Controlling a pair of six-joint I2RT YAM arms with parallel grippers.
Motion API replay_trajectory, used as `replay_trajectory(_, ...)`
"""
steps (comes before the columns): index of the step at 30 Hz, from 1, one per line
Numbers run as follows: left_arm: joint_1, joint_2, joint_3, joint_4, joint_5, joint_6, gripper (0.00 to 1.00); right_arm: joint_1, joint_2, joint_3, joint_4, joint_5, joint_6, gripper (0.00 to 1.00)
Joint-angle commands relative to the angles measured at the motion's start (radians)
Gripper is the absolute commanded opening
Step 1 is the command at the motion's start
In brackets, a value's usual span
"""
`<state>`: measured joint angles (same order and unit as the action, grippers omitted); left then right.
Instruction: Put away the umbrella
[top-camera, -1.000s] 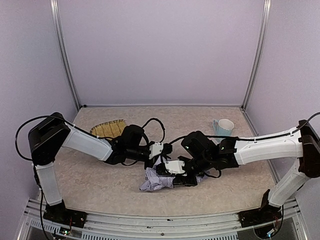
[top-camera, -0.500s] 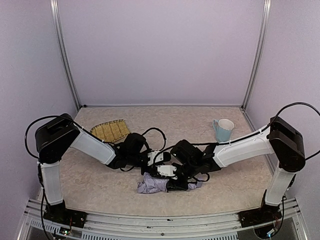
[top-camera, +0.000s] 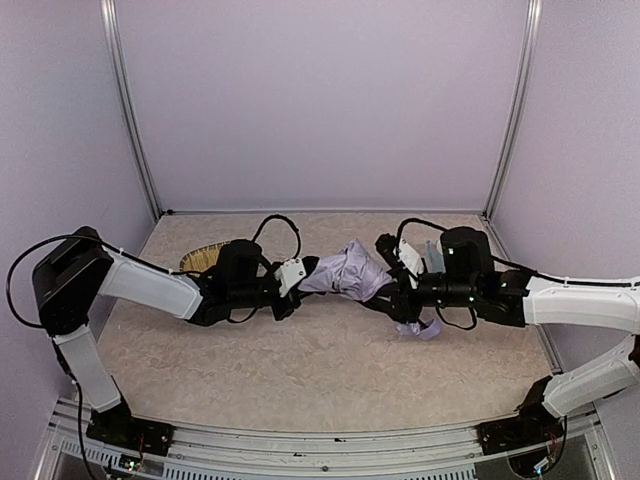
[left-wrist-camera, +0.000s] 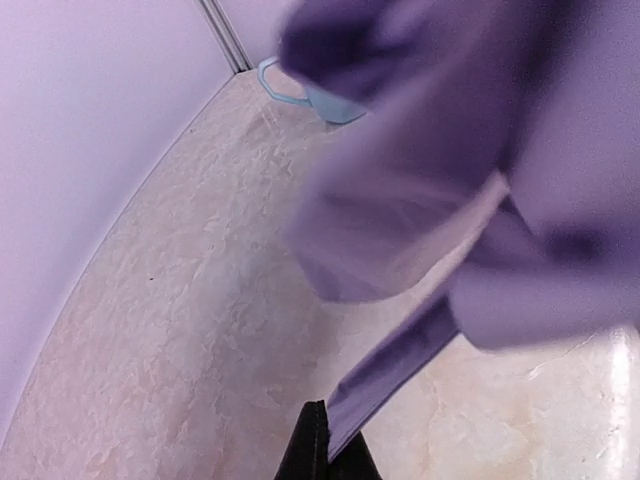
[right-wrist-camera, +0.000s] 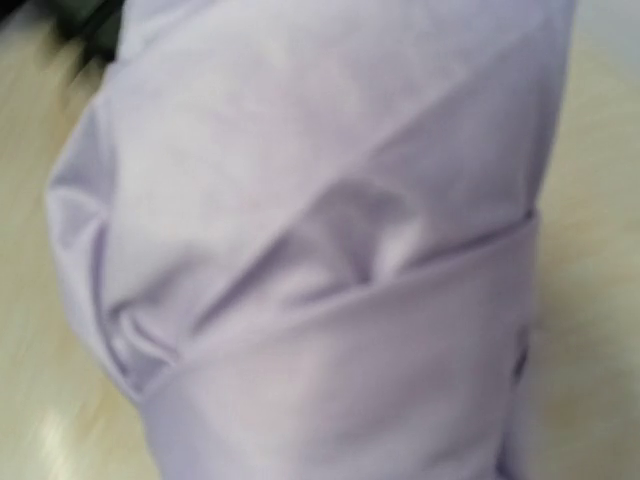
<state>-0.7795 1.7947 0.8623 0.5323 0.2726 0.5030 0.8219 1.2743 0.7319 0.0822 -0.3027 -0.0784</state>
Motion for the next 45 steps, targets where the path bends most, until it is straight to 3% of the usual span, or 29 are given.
replay_trajectory(1, -0.032, -0.094, -0.066, -0.024, 0.001, -0.055, 0.00, -0.070, -0.060, -0.010, 0.163, 0.110, 0.155, 0.00)
replay_trajectory(6, -0.135, -0.226, -0.097, -0.158, -0.040, 0.015, 0.00, -0.121, 0.018, 0.068, -0.050, 0.136, 0.143, 0.00)
replay_trajectory(11, -0.200, -0.397, -0.105, -0.265, 0.029, 0.037, 0.00, -0.139, 0.113, 0.100, -0.193, 0.094, 0.092, 0.01)
replay_trajectory(15, -0.207, -0.505, -0.123, -0.217, 0.064, 0.033, 0.00, -0.137, 0.244, 0.135, -0.238, -0.051, 0.078, 0.12)
replay_trajectory(19, -0.191, -0.506, -0.129, -0.168, -0.040, 0.008, 0.00, -0.138, 0.341, 0.151, -0.247, -0.069, 0.073, 0.21)
replay_trajectory(22, -0.176, -0.467, -0.119, -0.173, -0.101, -0.010, 0.00, -0.134, 0.383, 0.157, -0.260, -0.057, 0.064, 0.39)
replay_trajectory(26, -0.172, -0.423, -0.122, -0.168, -0.129, -0.019, 0.00, -0.121, 0.418, 0.173, -0.308, -0.054, 0.048, 0.53)
replay_trajectory(31, -0.161, -0.389, -0.124, -0.165, -0.141, -0.021, 0.00, -0.112, 0.398, 0.169, -0.337, -0.060, 0.037, 0.75)
replay_trajectory(38, -0.146, -0.372, -0.129, -0.172, -0.151, -0.019, 0.00, -0.110, 0.276, 0.173, -0.406, -0.097, 0.014, 0.96)
replay_trajectory(45, -0.134, -0.384, -0.140, -0.169, -0.165, -0.016, 0.00, -0.110, 0.133, 0.134, -0.526, -0.041, 0.040, 0.99)
